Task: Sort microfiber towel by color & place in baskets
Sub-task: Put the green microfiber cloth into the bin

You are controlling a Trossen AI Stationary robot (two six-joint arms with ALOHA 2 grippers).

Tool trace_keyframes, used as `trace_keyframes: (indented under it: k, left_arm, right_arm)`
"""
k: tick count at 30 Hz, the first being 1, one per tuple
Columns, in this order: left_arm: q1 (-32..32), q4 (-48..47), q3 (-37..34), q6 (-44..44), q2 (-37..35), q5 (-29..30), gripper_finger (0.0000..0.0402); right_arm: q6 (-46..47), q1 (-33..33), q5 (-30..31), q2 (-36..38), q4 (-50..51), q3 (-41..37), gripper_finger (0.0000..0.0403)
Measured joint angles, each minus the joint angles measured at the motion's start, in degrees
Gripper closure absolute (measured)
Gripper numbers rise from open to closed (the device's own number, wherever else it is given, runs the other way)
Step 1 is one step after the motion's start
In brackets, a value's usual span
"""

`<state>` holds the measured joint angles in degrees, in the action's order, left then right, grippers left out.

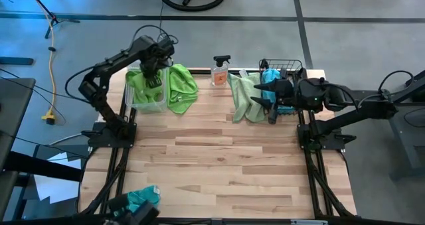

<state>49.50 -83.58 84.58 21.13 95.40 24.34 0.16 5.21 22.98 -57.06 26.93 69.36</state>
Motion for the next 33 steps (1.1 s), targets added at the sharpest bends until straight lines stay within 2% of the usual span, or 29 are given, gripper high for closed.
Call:
trace_keyframes:
  k: [4, 7, 14, 18, 23, 28, 33]
  left_arm:
    - [0.0, 1.9, -0.4, 9.9, 1.6, -0.4, 0.0401]
    - [0.0, 5.1, -1.2, 13.4, 2.2, 0.3, 0.0401]
    - [2.6, 13.0, -5.8, 12.1, 2.4, -5.7, 0.0401]
    - [3.9, 13.6, -8.2, 12.1, 1.6, -6.0, 0.0401]
    - [5.6, 16.9, -11.9, 12.1, -2.5, -10.3, 0.0401]
    - [7.6, 18.0, -15.9, 13.7, -7.4, -10.3, 0.0401]
    - [8.4, 17.8, -19.7, 17.7, -9.3, -9.5, 0.0401]
  right_arm:
    - [1.3, 0.0, 0.0, 0.0, 2.0, 0.0, 0.0207]
    - [3.8, 0.0, 0.0, 0.0, 3.1, 0.0, 0.0207]
    - [7.8, 0.0, 0.0, 0.0, 5.8, 0.0, 0.0207]
    - [8.9, 0.0, 0.0, 0.0, 7.0, 0.0, 0.0207]
    - [8.9, 0.0, 0.0, 0.0, 7.1, 0.0, 0.0207]
    - [10.1, 0.0, 0.0, 0.0, 7.1, 0.0, 0.0207]
    - [10.3, 0.0, 0.0, 0.0, 7.1, 0.0, 0.0207]
